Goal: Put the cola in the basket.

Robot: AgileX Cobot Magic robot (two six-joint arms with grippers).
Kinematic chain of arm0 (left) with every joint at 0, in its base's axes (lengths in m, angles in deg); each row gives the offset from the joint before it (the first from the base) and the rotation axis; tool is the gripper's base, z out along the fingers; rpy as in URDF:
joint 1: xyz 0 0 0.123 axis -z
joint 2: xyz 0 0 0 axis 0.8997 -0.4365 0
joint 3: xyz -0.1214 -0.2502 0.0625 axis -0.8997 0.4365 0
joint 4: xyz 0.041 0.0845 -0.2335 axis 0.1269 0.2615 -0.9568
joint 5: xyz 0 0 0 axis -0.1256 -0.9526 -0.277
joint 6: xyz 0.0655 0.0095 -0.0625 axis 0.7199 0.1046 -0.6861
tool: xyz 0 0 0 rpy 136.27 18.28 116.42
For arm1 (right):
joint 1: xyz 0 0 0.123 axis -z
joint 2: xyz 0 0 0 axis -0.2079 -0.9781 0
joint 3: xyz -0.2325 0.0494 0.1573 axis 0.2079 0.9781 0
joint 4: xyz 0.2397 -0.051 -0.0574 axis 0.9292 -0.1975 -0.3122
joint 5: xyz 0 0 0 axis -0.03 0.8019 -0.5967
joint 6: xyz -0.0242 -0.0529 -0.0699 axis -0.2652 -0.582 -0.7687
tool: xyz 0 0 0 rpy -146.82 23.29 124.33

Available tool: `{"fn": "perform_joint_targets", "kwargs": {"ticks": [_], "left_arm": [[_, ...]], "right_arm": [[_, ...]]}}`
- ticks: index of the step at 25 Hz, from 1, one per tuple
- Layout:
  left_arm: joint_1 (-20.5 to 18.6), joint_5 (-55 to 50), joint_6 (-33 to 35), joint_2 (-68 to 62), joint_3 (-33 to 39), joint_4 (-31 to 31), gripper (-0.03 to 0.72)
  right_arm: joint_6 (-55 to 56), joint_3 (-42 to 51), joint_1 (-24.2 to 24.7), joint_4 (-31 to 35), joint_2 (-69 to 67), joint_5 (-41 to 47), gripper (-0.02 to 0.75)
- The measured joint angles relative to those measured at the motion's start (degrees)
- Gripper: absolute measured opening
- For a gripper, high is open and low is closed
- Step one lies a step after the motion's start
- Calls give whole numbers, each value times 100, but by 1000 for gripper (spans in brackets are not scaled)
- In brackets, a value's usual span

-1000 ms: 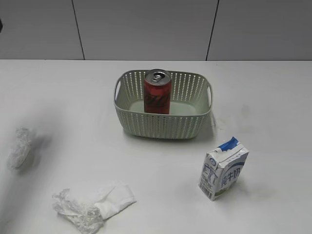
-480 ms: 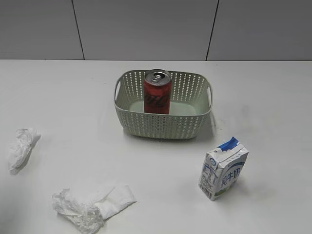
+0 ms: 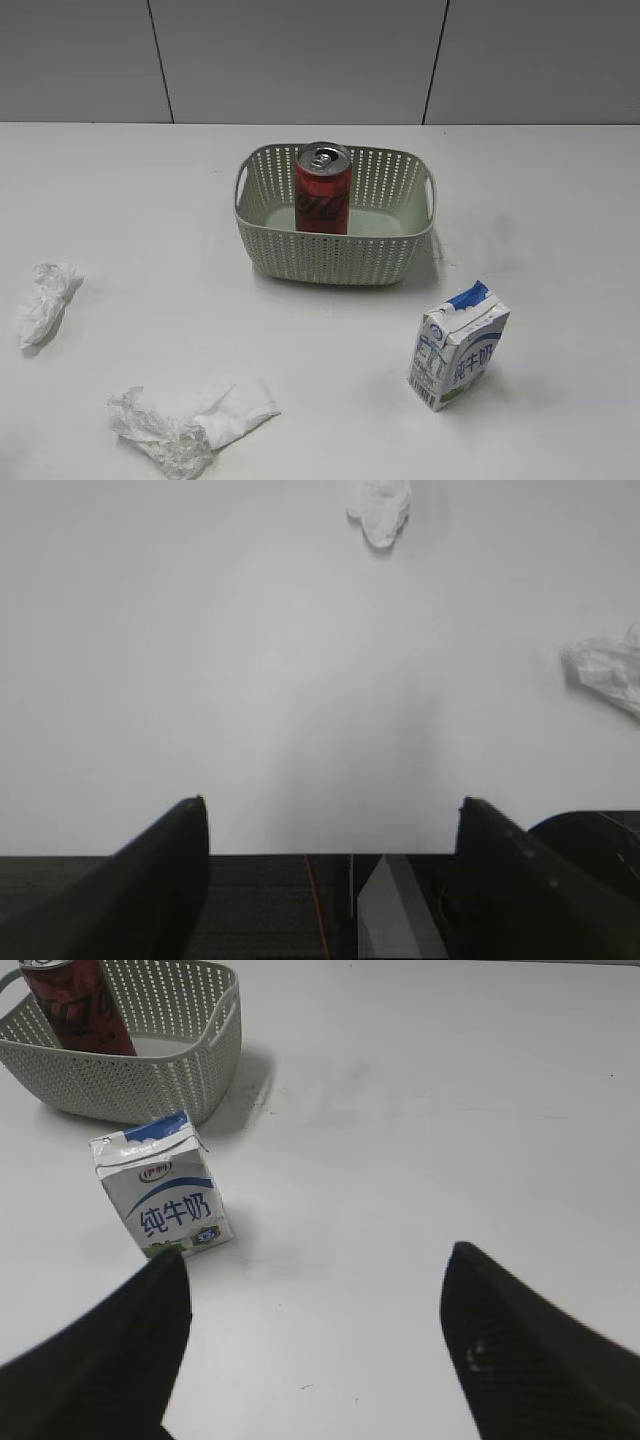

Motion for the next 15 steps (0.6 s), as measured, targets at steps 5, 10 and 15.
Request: {"fn": "perform_joint_targets", "kwargs": {"ticks": [5,10,15], "left_arm": [[0,131,-6,988,421,-38,575],[0,364,-2,1830,556,-131,575],[0,395,-2,2423,556,-138,575]], "right_arm": [[0,0,0,0,0,0,590],[0,0,0,0,0,0,590],[0,0,0,0,0,0,590]]}}
